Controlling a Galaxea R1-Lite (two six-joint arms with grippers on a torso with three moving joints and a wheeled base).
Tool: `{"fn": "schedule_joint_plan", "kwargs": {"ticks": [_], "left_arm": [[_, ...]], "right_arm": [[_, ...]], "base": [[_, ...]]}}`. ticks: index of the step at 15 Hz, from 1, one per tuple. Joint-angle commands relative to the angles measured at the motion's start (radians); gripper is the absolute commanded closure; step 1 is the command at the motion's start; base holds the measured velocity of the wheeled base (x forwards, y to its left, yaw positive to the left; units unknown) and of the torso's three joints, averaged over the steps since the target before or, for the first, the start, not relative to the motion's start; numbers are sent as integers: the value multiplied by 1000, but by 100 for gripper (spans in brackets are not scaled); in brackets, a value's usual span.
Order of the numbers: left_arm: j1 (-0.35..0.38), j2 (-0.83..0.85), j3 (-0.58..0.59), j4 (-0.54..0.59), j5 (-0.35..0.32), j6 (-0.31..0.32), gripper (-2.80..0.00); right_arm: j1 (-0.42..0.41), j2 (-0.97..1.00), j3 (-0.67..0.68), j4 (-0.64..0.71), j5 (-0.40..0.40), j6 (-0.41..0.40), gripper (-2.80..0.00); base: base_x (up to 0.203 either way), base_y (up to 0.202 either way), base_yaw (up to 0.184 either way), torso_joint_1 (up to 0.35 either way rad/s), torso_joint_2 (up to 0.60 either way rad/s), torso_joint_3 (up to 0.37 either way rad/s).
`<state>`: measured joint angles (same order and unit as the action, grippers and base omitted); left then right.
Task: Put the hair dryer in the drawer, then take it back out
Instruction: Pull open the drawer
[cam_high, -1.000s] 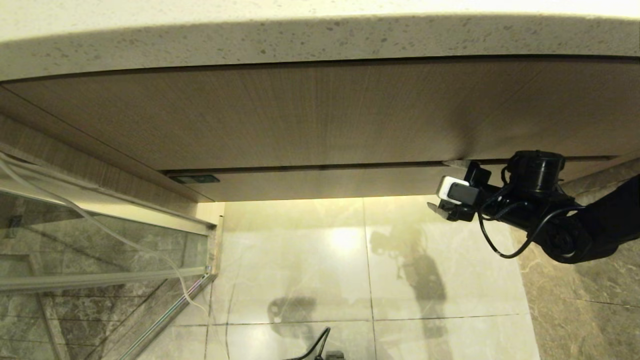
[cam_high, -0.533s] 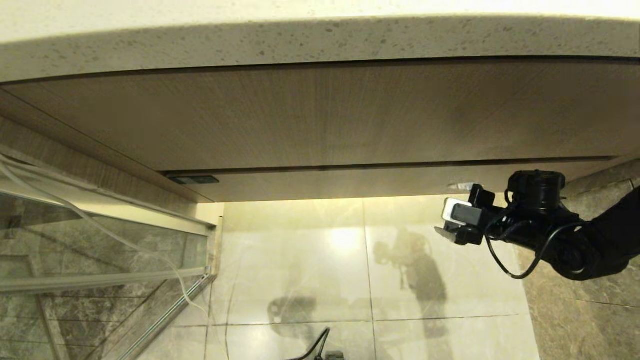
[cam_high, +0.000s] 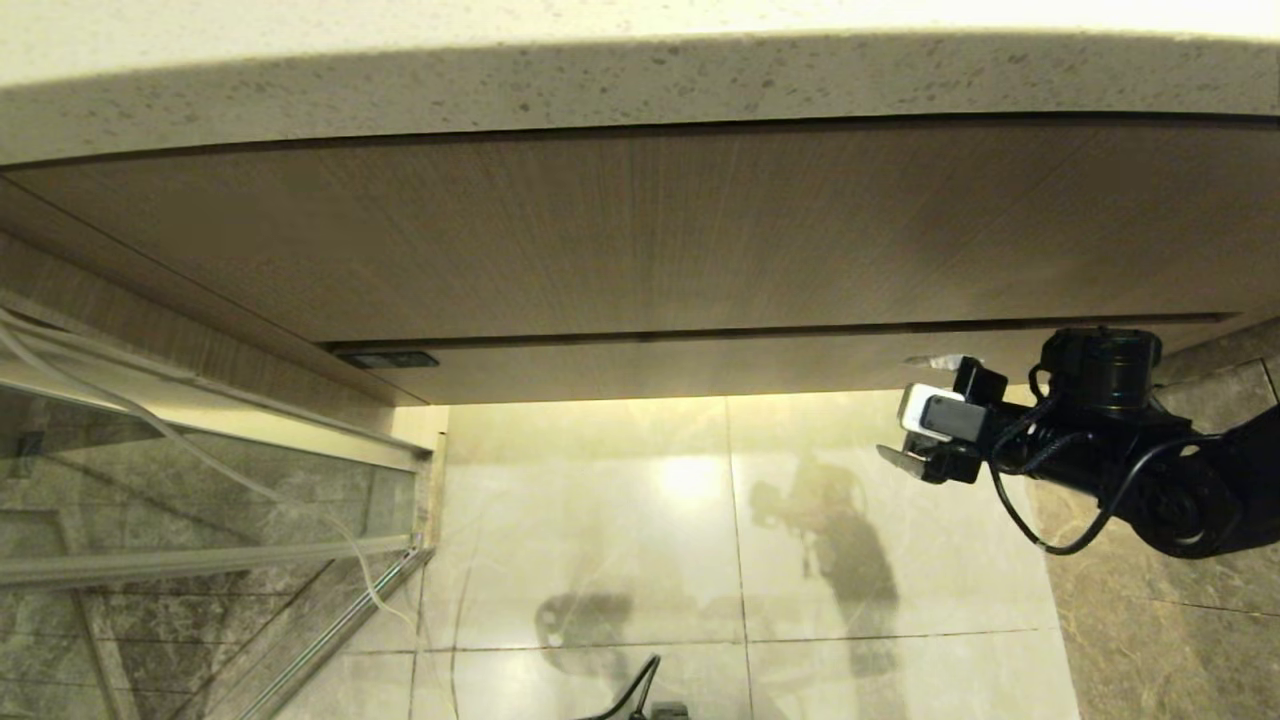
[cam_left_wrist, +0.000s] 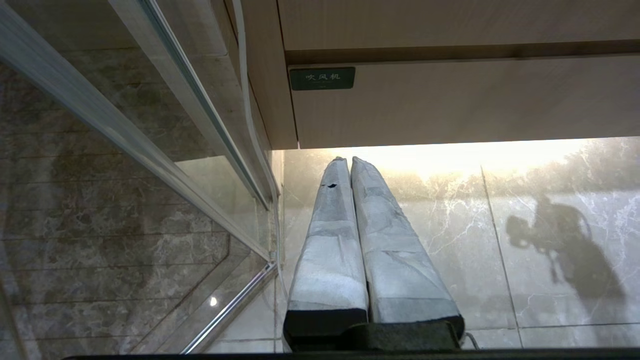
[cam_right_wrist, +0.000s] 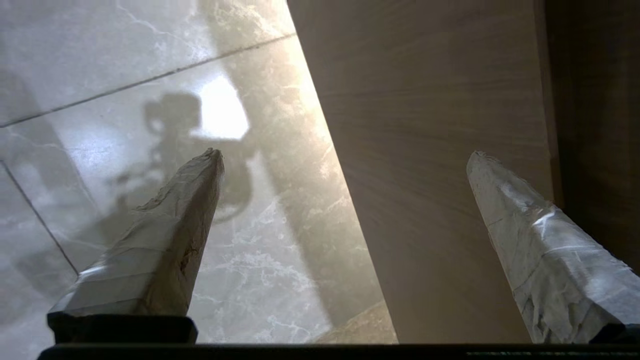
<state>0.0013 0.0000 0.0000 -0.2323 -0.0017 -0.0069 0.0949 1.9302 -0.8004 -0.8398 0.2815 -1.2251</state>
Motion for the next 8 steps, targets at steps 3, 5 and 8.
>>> {"fn": "schedule_joint_plan", "kwargs": {"ticks": [3,5,8], "left_arm": [[0,0,40,-2,0,0,0],[0,0,40,-1,0,-1,0],[0,0,40,-1,0,0,0]], "right_arm": [[0,-24,-11,-8,3,8,-280],[0,-23,-16,-18,2,29,-280],[2,-30,-16,-17,2,33,-280]], "base": [[0,0,0,0,0,0],[0,0,0,0,0,0],[0,0,0,0,0,0]]}}
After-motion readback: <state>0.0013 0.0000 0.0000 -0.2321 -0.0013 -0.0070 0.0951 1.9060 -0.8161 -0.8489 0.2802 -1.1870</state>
